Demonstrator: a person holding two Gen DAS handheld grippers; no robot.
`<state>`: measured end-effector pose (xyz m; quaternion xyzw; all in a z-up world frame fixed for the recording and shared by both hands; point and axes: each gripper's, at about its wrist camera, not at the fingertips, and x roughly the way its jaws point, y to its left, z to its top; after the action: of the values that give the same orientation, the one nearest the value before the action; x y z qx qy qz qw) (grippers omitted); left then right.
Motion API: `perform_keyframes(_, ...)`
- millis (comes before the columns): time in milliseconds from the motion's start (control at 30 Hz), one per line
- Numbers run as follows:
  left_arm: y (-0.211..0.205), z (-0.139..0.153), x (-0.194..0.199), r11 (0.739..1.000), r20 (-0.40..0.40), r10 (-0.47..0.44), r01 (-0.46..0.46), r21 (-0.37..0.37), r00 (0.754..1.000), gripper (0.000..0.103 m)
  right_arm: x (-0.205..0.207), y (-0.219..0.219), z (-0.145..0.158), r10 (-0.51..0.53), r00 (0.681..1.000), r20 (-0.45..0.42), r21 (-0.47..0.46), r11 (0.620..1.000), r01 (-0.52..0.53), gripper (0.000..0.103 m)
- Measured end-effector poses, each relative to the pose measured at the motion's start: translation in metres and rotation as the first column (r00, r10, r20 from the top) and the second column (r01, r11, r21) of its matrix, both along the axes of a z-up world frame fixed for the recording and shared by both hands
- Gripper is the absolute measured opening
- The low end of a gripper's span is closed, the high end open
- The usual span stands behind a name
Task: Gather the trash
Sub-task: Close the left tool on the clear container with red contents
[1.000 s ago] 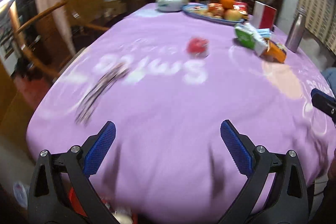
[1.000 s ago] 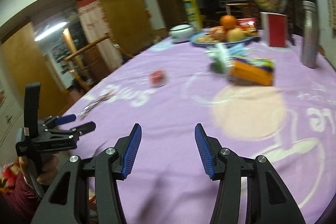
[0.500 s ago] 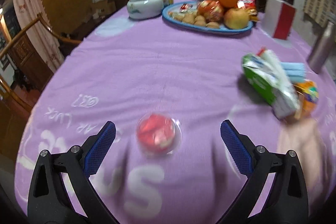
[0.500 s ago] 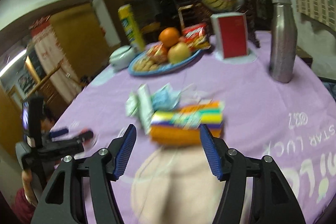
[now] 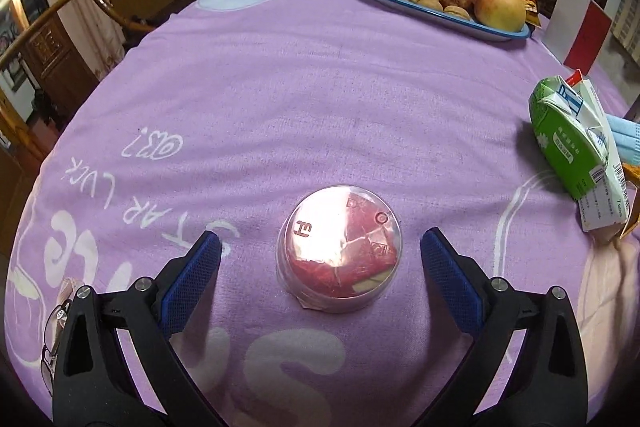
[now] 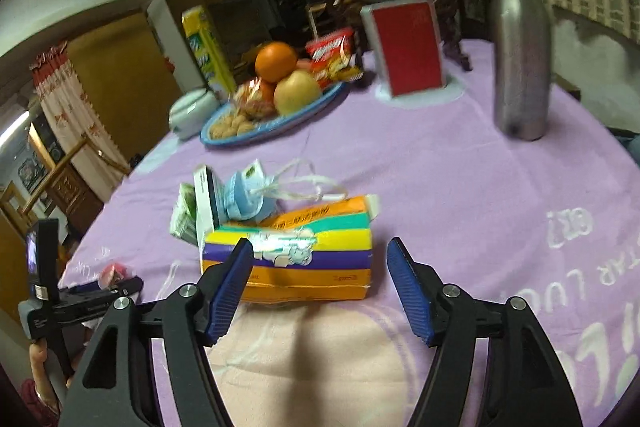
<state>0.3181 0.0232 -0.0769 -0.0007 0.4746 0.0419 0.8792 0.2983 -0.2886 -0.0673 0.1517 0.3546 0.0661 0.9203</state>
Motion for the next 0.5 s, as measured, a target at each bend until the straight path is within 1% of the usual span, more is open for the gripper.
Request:
perform_keyframes(67,-0.001,0.000,0.001,1.000,0.002,-0.002,0.002,0.001,1.000,0.097,0.007,0.006,-0.007,0.015,0.999,-0.033,-0.015,1.000,-0.016,0.069)
perform_keyframes(100,-0.001,0.000,0.000,1.000,0.003,-0.003,0.003,0.000,1.000,0.097,0.008,0.010,-0.009,0.049,0.998,-0.046,0.000,0.999,-0.049,0.069)
perform_keyframes(133,-0.001,0.000,0.000,1.000,0.004,-0.005,0.005,0.000,1.000,0.097,0.006,0.014,-0.008,0.102,0.994,-0.047,0.034,0.994,-0.101,0.069)
perform_keyframes(167,-0.001,0.000,0.000,1.000,0.003,-0.007,0.007,0.000,1.000,0.097,0.002,0.021,-0.004,0.176,0.984,-0.040,0.076,0.982,-0.173,0.069)
perform_keyframes(200,-0.001,0.000,0.000,1.000,0.002,-0.008,0.008,0.000,1.000,0.097,-0.008,0.030,0.006,0.258,0.966,-0.008,0.108,0.961,-0.255,0.069)
perform_keyframes(267,-0.001,0.000,0.000,1.000,0.000,-0.012,0.012,-0.001,1.000,0.097,-0.028,0.039,0.026,0.349,0.933,0.090,0.124,0.925,-0.358,0.068)
perform_keyframes(300,0.000,0.000,0.000,1.000,-0.001,-0.013,0.013,-0.002,1.000,0.097,-0.039,0.043,0.037,0.361,0.920,0.156,0.080,0.923,-0.376,0.069)
perform_keyframes(333,-0.001,0.000,0.000,1.000,0.000,-0.013,0.013,0.000,1.000,0.097,-0.044,0.044,0.042,0.337,0.923,0.184,0.025,0.937,-0.348,0.073)
perform_keyframes(367,-0.001,0.000,-0.001,1.000,0.000,-0.012,0.012,0.002,1.000,0.097,-0.043,0.043,0.043,0.297,0.936,0.188,-0.026,0.954,-0.298,0.076)
perform_keyframes(400,-0.001,0.000,-0.001,1.000,0.001,-0.011,0.011,0.003,1.000,0.097,-0.036,0.039,0.038,0.233,0.960,0.155,-0.070,0.972,-0.224,0.077)
perform_keyframes(433,-0.001,0.000,-0.001,1.000,0.000,-0.010,0.010,0.003,1.000,0.097,-0.027,0.033,0.030,0.170,0.979,0.110,-0.093,0.983,-0.160,0.077)
perform_keyframes(467,-0.002,0.000,-0.001,1.000,0.000,-0.009,0.009,0.003,1.000,0.097,-0.016,0.027,0.022,0.104,0.993,0.063,-0.114,0.989,-0.097,0.077)
perform_keyframes(500,-0.002,0.000,-0.001,1.000,0.000,-0.009,0.009,0.003,1.000,0.097,-0.004,0.017,0.010,0.036,0.999,0.007,-0.121,0.992,-0.035,0.077)
